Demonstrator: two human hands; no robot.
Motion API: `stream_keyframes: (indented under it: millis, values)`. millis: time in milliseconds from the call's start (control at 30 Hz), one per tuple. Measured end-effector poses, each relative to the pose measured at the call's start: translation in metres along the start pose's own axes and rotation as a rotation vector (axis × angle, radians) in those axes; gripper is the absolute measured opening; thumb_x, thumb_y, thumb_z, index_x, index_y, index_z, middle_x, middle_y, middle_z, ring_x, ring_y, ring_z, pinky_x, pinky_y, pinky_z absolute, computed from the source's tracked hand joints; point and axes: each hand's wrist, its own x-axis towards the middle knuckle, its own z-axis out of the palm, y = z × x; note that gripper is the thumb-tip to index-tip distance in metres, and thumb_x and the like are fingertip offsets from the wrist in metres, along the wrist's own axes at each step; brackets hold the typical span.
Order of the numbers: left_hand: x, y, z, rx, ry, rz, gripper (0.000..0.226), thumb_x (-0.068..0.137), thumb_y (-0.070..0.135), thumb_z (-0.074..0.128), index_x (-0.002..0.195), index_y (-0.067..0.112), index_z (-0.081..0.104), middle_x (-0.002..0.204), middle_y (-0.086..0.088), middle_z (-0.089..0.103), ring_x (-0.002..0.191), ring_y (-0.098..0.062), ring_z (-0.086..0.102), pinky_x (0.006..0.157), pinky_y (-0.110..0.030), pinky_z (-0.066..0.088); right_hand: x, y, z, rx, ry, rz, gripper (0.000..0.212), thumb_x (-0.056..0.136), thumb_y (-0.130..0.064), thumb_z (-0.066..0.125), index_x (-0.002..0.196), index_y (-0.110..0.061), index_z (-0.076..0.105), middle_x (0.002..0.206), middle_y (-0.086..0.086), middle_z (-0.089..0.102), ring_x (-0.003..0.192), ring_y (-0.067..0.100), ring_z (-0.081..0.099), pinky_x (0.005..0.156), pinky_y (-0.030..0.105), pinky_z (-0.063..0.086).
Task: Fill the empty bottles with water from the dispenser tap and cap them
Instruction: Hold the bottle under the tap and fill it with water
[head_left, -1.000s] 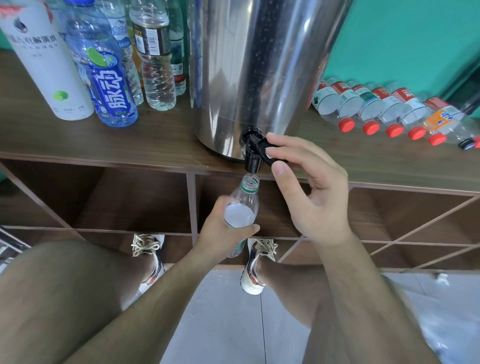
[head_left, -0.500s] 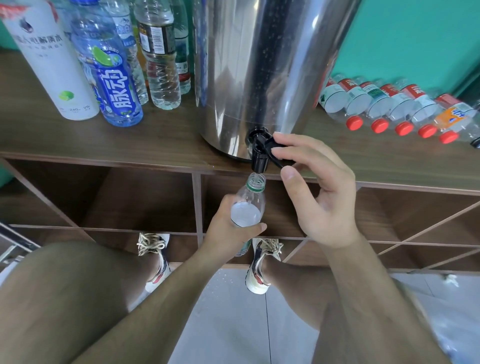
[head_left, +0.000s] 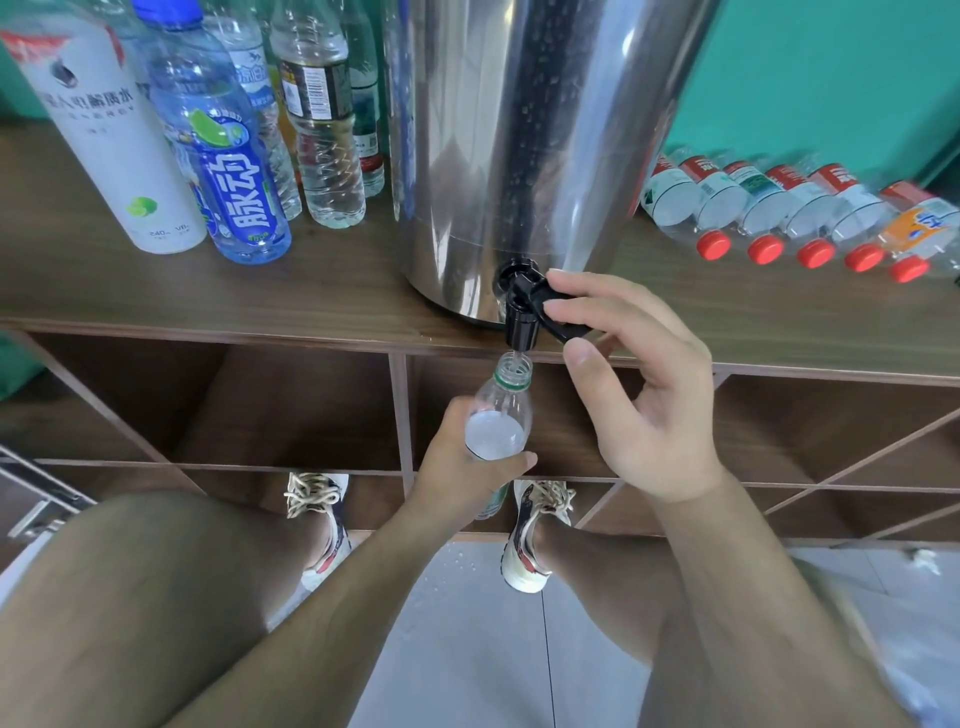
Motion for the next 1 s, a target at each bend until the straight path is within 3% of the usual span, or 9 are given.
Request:
stream_keyframes:
  millis: [333, 533, 767, 1000]
  values:
    - [-0.001, 0.005, -0.003, 0.014, -0.011, -0.010, 0.063, 0.075, 0.028, 0.091, 0.115, 0.042, 0.045, 0.112, 0.015, 0.057, 0.107, -0.007, 0.059, 0.076, -0.017, 0.048, 0.001, 0.000, 0.002, -0.003, 0.004, -0.012, 0.020, 0.095, 0.001, 0.059, 0.111, 0.001, 0.072, 0.129, 0.015, 0.068, 0.117, 0.016, 0.066, 0.076, 0.030, 0.055]
    - [-0.002, 0.007, -0.004, 0.010, -0.002, -0.014, 0.064, 0.073, 0.029, 0.092, 0.115, 0.043, 0.046, 0.111, 0.015, 0.059, 0.107, -0.008, 0.060, 0.082, -0.023, 0.051, 0.001, 0.000, 0.000, -0.011, 0.000, -0.009, 0.021, 0.095, 0.001, 0.059, 0.111, 0.002, 0.072, 0.128, 0.016, 0.068, 0.114, 0.017, 0.066, 0.078, 0.040, 0.055]
    - [-0.003, 0.016, -0.007, 0.009, -0.006, 0.020, 0.066, 0.073, 0.031, 0.092, 0.121, 0.040, 0.048, 0.114, 0.014, 0.061, 0.110, -0.008, 0.061, 0.093, -0.033, 0.054, 0.002, -0.001, -0.002, -0.017, -0.010, 0.000, 0.019, 0.096, 0.000, 0.060, 0.110, 0.000, 0.074, 0.128, 0.013, 0.069, 0.114, 0.015, 0.066, 0.071, 0.038, 0.054]
    - [0.000, 0.025, -0.011, 0.081, -0.030, 0.030, 0.073, 0.068, 0.038, 0.094, 0.123, 0.047, 0.046, 0.116, 0.020, 0.059, 0.112, -0.007, 0.060, 0.088, -0.026, 0.052, 0.003, -0.001, -0.004, -0.018, -0.023, -0.011, 0.019, 0.097, -0.001, 0.061, 0.110, 0.000, 0.074, 0.127, 0.012, 0.069, 0.116, 0.017, 0.067, 0.070, 0.035, 0.055]
